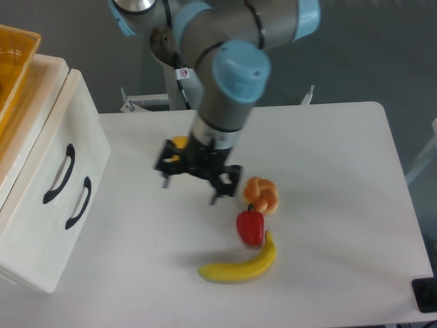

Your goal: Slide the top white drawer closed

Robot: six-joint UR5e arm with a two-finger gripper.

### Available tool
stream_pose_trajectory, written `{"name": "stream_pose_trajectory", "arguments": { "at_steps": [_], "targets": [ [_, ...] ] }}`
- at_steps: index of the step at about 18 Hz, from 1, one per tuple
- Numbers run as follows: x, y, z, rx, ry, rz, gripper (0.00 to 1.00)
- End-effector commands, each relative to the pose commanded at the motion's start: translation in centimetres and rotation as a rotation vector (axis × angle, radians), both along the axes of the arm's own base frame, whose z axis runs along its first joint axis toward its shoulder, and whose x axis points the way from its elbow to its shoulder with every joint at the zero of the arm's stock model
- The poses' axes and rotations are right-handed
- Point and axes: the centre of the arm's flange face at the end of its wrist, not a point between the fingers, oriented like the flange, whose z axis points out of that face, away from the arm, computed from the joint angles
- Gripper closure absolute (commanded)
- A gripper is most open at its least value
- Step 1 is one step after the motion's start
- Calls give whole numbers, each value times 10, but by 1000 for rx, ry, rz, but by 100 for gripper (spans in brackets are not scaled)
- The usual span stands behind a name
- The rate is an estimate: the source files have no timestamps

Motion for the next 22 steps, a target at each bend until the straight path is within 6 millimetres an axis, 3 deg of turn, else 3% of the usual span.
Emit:
{"name": "stream_pose_trajectory", "arguments": {
  "at_steps": [5, 9, 13, 17, 22],
  "targets": [
    [-74, -47, -29, -23, 65, 4, 0],
    [-111, -76, -47, -116, 153, -185, 0],
    [-140, -99, -69, -184, 185, -242, 0],
    [-163, -117, -113, -237, 175, -404, 0],
    [-183, -150, -133, -263, 150, -444, 0]
  ]
}}
